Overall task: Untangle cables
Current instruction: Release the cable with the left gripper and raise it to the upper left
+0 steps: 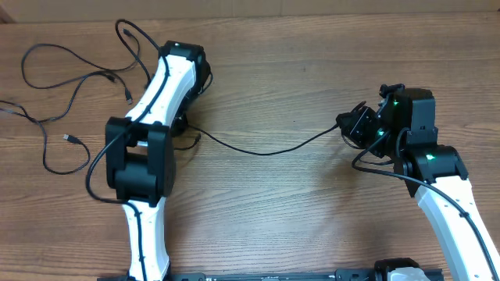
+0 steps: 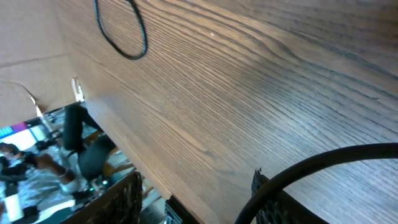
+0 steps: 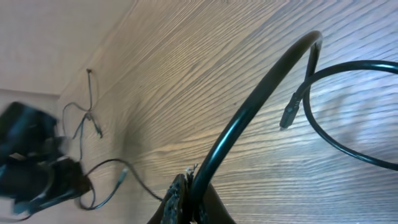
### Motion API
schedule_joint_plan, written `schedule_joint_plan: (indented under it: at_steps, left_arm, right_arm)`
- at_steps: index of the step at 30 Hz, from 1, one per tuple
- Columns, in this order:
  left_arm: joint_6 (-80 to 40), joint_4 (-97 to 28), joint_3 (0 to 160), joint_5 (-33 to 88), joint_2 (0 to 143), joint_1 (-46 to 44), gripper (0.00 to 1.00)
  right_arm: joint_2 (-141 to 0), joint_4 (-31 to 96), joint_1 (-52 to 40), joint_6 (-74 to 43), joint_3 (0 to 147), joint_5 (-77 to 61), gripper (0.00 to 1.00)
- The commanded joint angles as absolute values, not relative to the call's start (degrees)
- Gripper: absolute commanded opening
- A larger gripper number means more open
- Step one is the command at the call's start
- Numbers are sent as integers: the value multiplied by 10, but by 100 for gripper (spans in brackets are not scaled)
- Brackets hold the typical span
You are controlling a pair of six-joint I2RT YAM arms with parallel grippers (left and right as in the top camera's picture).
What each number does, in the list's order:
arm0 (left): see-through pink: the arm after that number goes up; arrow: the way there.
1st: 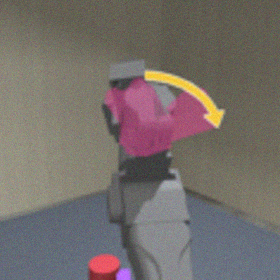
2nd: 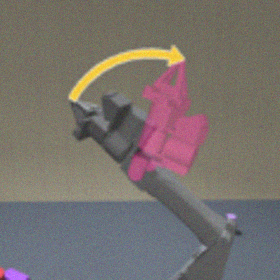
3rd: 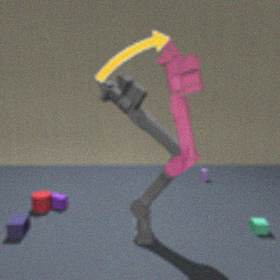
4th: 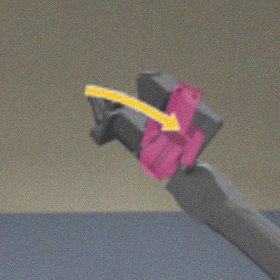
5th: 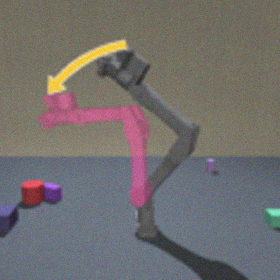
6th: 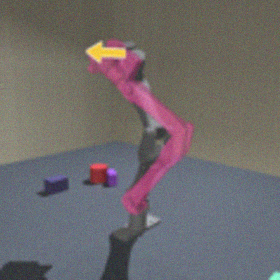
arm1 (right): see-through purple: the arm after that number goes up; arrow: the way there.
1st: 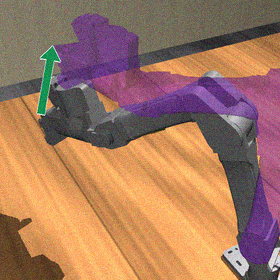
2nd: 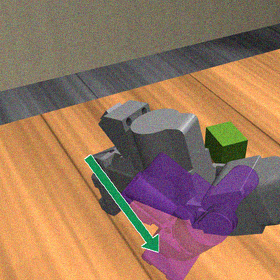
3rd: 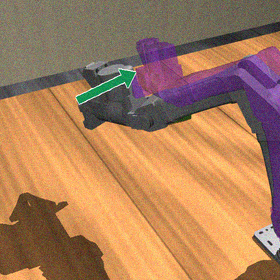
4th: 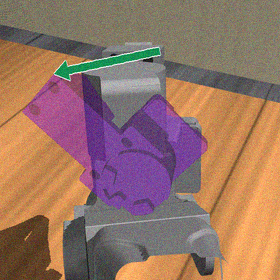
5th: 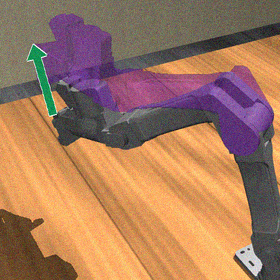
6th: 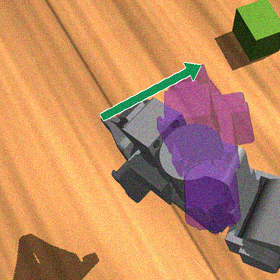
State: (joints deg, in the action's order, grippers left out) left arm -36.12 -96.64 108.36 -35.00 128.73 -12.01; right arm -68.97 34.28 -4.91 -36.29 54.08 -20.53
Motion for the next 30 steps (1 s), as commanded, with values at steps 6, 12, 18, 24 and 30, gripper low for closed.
schedule_joint_plan:
  at_steps: [6,12,18,24,30]
  left_arm:
    - [-372,-966,1138,-310,1100,-122,48]
    - [-361,-944,1139,-247,1010,-122,45]
    - [-346,-921,1139,-164,954,-122,31]
    - [-345,-901,1139,-93,915,-122,4]
    - [-342,-882,1139,-79,875,-122,4]
  right_arm:
    - [-689,339,-48,-355,544,-144,4]
    - [-689,329,-48,-355,544,-199,4]
    - [-689,293,-48,-356,544,-321,4]
    - [-689,275,-48,-355,544,-376,4]
    - [-689,275,-48,-355,544,-361,4]
